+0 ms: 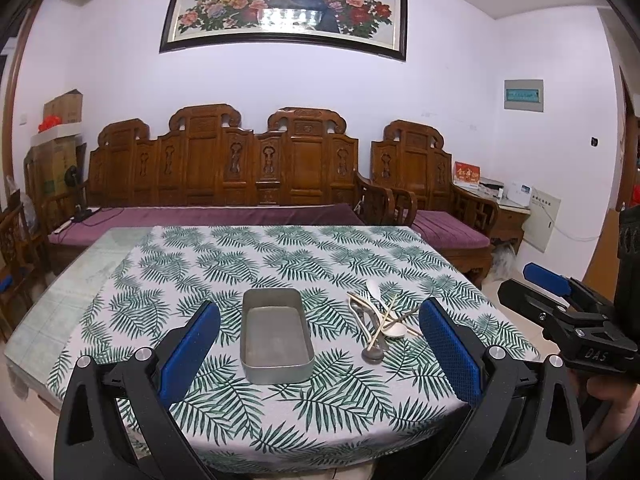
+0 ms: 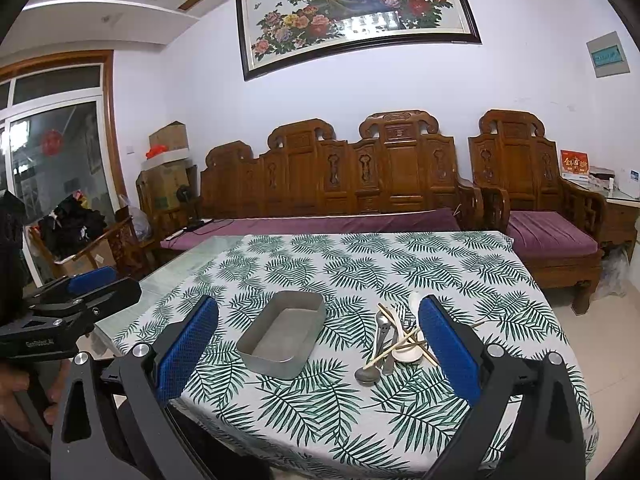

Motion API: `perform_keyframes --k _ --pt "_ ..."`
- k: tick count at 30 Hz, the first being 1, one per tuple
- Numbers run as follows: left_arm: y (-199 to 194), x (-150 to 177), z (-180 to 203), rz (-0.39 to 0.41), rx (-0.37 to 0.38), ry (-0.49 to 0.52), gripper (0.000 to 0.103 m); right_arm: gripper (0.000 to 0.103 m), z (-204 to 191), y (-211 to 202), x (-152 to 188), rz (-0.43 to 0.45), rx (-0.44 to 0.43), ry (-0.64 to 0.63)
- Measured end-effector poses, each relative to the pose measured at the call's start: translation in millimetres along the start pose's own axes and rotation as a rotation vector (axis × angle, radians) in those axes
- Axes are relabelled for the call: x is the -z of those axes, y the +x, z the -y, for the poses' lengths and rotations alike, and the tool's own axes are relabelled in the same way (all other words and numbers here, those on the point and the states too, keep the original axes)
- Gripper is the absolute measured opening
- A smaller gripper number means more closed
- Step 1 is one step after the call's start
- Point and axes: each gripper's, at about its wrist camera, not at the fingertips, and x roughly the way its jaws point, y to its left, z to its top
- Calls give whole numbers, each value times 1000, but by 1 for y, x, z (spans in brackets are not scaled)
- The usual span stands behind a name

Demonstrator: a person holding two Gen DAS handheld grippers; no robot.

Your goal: Organize utensils

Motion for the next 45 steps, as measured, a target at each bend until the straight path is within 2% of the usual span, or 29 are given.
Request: perform_keyframes --k 45 --pt "-5 -2 11 10 10 11 96 100 -3 -2 -1 2 -4 4"
